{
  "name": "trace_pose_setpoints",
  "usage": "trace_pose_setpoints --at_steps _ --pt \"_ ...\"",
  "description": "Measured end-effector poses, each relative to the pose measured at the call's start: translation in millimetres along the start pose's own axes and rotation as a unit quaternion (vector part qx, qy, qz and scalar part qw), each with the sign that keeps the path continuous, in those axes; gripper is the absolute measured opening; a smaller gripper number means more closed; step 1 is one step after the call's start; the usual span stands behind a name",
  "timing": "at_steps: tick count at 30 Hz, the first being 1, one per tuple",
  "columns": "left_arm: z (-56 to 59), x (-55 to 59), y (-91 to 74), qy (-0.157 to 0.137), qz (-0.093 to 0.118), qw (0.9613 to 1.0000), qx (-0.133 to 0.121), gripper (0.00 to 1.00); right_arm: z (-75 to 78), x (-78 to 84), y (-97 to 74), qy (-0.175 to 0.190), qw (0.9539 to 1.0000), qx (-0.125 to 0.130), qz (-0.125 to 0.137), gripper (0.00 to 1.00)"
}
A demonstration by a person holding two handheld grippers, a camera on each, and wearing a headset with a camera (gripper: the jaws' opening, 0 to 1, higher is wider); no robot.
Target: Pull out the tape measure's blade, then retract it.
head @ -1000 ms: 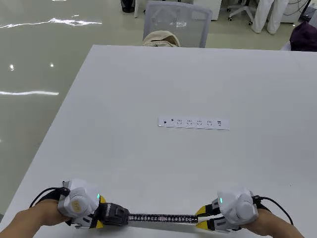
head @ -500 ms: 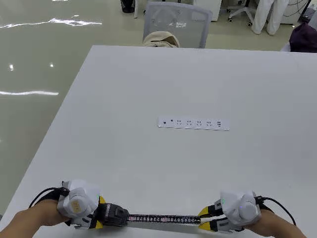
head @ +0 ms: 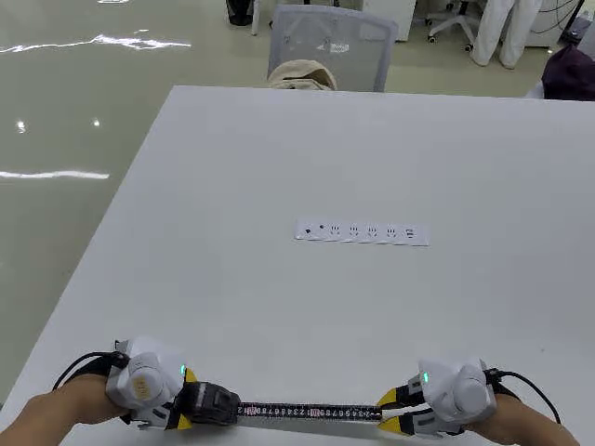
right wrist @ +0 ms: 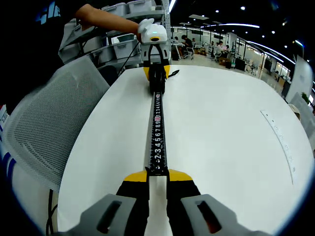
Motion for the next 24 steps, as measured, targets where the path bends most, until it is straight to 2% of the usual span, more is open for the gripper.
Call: trace_pose_setpoints --at_steps 14,24 --pt "-0.1 0.3 1.1 0.000 0.001 1.0000 0.000 0.29 0.2 6.3 -5.7 0.004 1.0000 0.003 -0.007 0.10" --pt "0.5 -4.2 4.5 0.000 0.001 1.0000 0.002 0.29 -0.6 11.5 -5.1 0.003 0.9998 0.005 -0.019 0.10"
Point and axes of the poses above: the centre of the closed fingertips' face, and the gripper's own axes: y roughly forward along the fingers, z roughly to its right, x roughly out of its underside, the point moved 2 cm from there along -y, roughly backward along the fingers, and after that the axes turned 13 degrees about z, right-handed, at the moved point
